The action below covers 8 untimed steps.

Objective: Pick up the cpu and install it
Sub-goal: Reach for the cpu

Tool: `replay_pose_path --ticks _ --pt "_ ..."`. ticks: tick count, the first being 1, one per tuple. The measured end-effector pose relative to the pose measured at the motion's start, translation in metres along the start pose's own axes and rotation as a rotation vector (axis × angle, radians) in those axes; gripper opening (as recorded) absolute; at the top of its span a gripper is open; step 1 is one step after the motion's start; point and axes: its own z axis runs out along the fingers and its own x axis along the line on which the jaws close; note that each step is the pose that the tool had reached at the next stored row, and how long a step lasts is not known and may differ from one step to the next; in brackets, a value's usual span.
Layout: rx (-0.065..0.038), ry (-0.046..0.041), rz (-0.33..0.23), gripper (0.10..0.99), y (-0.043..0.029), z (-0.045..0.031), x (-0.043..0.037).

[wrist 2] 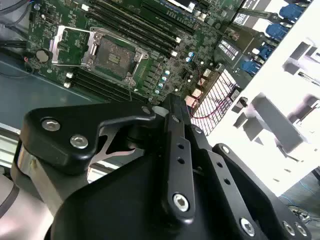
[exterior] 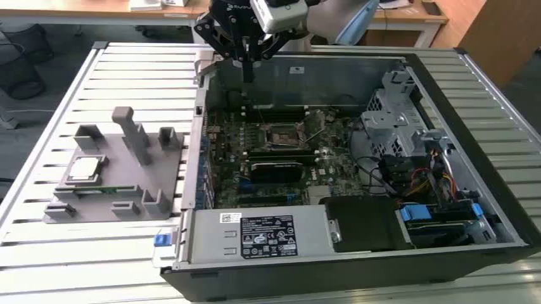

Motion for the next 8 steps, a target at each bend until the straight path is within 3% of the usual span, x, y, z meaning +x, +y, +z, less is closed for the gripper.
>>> replay_pose_path --ticks 8 --pt "0.0 -0.0001 0.0 0.106 -0.0001 0.0 0.001"
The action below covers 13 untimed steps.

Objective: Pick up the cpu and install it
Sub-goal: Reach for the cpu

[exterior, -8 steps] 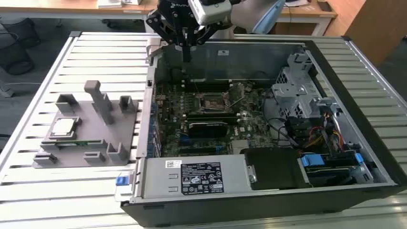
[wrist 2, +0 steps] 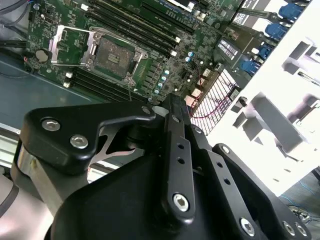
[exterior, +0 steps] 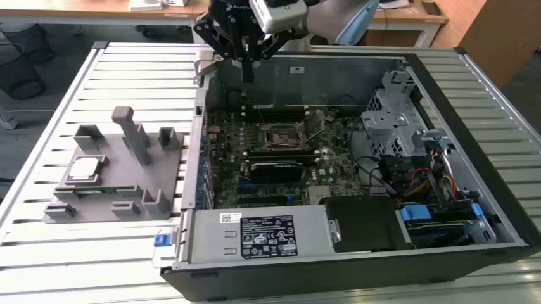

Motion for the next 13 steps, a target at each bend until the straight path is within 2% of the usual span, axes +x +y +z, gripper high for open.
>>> replay_pose_path --ticks 13 --pt "0.0 0.0 0.0 0.106 -0.0005 -0.0002 0.007"
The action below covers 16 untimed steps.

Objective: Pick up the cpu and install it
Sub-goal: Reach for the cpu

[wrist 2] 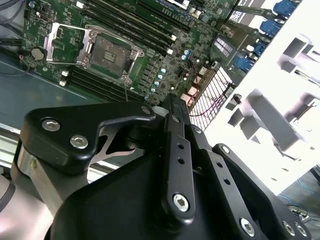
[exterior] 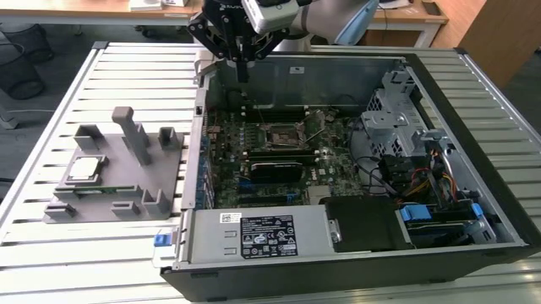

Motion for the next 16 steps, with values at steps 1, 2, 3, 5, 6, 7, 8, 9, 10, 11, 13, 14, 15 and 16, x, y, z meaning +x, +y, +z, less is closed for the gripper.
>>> replay_pose_path --ticks 1,2,3,5,6,7,8,9,10,11,13,14,15,16 --pt "0.0 0.0 0.0 0.106 -0.0001 0.0 0.0006" --pt "0.0 0.0 0.0 0.106 -0.0001 0.0 0.0012" --pt "0.0 0.0 0.0 0.106 -0.0001 0.0 0.0018" --pt "0.0 0.0 0.0 0.106 -0.0002 -0.0001 0.0029" --pt "0.0 0.0 0.0 0.106 -0.0003 -0.0001 0.0034" --pt "0.0 0.0 0.0 0.106 -0.0003 0.0 0.004" --pt "0.0 0.0 0.0 0.106 -0.0003 -0.0001 0.0045" --pt "0.0 0.0 0.0 0.106 -0.0004 -0.0001 0.0051" --pt "0.0 0.0 0.0 0.106 -0.0004 -0.0001 0.0056" --pt "0.0 -0.0001 0.0 0.106 -0.0005 -0.0001 0.0062" --pt "0.0 0.0 0.0 0.106 -0.0005 -0.0001 0.0072" --pt "0.0 0.0 0.0 0.106 -0.0006 -0.0001 0.0078" --pt "0.0 0.0 0.0 0.106 -0.0007 -0.0001 0.0084" --pt "0.0 0.0 0.0 0.106 -0.0007 -0.0001 0.0089"
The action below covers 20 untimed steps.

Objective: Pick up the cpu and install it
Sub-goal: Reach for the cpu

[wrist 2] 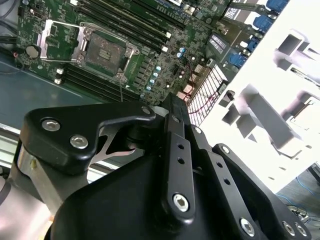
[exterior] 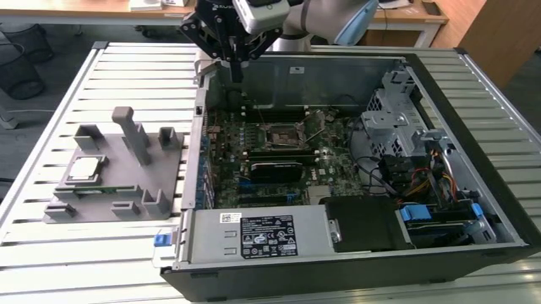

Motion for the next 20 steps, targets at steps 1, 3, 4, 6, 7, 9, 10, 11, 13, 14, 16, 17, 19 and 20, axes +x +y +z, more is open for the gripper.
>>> replay_pose_path --ticks 1,3,4,6,7,9,10,11,13,14,16,17,19,20 --pt "0.0 -0.0001 0.0 0.106 0.0 0.0 0.0005" --pt "0.0 -0.0001 0.0 0.106 -0.0001 0.0 0.0016" --pt "0.0 -0.0001 0.0 0.106 -0.0002 0.0 0.0022" --pt "0.0 0.0 0.0 0.106 -0.0002 0.0 0.0032" --pt "0.0 0.0 0.0 0.106 -0.0003 0.0 0.0036" --pt "0.0 -0.0001 0.0 0.106 -0.0004 0.0 0.0046" --pt "0.0 0.0 0.0 0.106 -0.0004 0.0 0.0051" --pt "0.0 0.0 0.0 0.106 -0.0004 0.0 0.0056" --pt "0.0 -0.0001 0.0 0.106 -0.0005 0.0001 0.0067" --pt "0.0 -0.0001 0.0 0.106 -0.0006 0.0001 0.0073" --pt "0.0 0.0 0.0 0.106 -0.0006 0.0001 0.0084" --pt "0.0 0.0 0.0 0.106 -0.0007 0.0001 0.0089" --pt "0.0 0.0 0.0 0.106 -0.0008 0.0001 0.0101" --pt "0.0 0.0 0.0 0.106 -0.0008 0.0001 0.0107"
